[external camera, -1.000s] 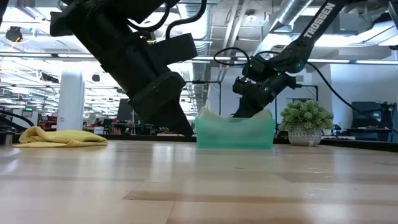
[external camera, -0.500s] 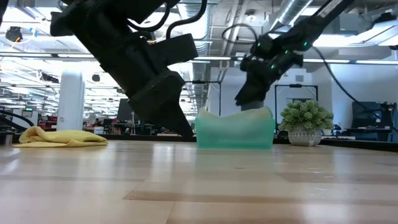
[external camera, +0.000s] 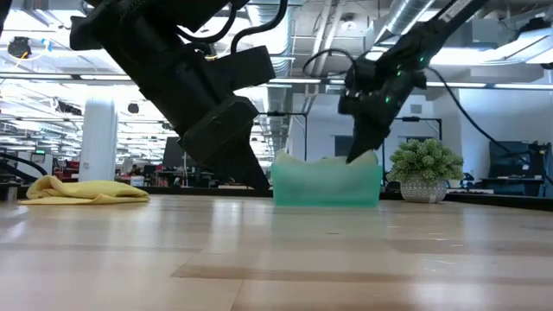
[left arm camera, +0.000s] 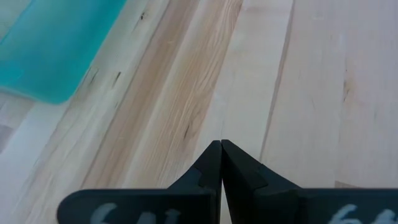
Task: Fold microfiber towels
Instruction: Put the green microfiber into the green bin
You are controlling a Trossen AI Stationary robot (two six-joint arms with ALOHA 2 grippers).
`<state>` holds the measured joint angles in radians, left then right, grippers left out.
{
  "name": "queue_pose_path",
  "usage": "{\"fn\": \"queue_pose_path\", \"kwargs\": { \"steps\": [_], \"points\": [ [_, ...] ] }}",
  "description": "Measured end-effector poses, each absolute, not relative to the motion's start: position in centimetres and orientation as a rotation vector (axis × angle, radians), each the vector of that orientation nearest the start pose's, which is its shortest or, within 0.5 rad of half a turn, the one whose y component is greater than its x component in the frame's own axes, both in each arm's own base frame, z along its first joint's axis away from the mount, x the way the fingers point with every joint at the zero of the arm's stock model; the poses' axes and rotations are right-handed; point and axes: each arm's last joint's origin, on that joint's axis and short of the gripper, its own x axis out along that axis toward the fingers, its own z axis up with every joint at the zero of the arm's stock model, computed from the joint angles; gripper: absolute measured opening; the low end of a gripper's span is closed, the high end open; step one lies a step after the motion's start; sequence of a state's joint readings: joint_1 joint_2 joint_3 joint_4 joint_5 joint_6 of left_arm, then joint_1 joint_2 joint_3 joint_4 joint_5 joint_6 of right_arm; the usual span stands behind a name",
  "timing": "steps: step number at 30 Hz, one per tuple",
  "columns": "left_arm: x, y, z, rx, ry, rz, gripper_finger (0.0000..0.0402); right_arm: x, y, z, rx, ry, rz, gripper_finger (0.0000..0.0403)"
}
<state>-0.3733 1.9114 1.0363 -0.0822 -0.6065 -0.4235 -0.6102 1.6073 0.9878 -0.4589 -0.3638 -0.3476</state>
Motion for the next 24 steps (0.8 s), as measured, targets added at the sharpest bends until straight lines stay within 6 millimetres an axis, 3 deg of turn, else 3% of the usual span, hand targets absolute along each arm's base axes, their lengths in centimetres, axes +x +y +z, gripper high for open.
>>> {"fn": "queue_pose_path", "kwargs": {
  "steps": [6,10,17,24],
  "points": [
    [34.5,-11.7,12.8,0.065,0.776,0.38,0.0,28.2,-16.2,15.7,0.088,1.003,0.054,0.0033],
    [34.5,-11.7,12.8,0.066,0.775,0.38,0.0,28.9,-15.8,15.5,0.01,1.025,0.04,0.0029],
    [34.6,-11.8,12.9,0.06,0.767,0.38,0.0,28.0,-15.1,19.3,-0.002,1.072,0.002,0.0021],
    [34.7,-11.8,12.9,0.054,0.756,0.377,0.0,26.8,-14.7,22.4,0.015,1.003,-0.055,0.0078]
  ]
}}
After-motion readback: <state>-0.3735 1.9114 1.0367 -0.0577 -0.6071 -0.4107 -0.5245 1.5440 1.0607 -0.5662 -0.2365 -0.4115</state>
